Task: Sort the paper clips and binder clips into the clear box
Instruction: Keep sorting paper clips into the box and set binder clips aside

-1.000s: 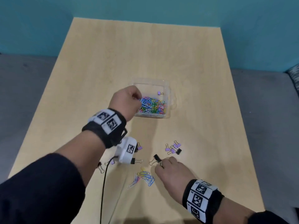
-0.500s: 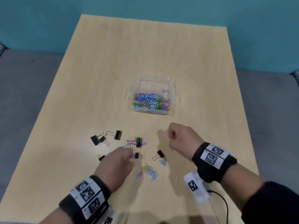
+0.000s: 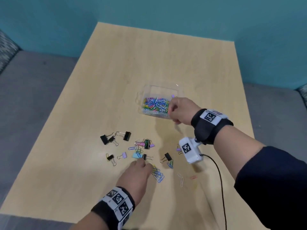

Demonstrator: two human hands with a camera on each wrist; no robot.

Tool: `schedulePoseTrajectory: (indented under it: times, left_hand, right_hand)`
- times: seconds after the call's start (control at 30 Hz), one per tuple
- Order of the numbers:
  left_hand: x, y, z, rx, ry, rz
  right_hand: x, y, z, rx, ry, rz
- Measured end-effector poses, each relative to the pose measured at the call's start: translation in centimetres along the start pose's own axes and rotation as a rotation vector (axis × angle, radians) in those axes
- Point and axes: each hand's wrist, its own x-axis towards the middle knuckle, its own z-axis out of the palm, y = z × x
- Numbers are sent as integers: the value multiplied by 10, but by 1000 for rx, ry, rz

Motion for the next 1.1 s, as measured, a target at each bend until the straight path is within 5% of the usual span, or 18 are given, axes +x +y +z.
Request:
schedulePoseTrajectory:
  times: [0.17, 0.27, 0.43, 0.77, 1.1]
  left_hand:
    - [0, 4, -1, -25, 12, -48]
    - [2, 3, 0, -48, 14, -55]
    - [6, 0, 4, -39, -2, -56]
    - [5, 14, -8, 3, -34, -140]
    - [5, 33, -20, 203, -104, -106]
  right_hand:
    - [-67, 44, 37, -85, -213, 17]
    - [-108, 80, 56, -302, -186, 50]
    - [-158, 115, 88, -171, -108, 220]
    - [-149, 101, 111, -381, -5, 181]
    - [-135, 85, 107, -739, -94, 54]
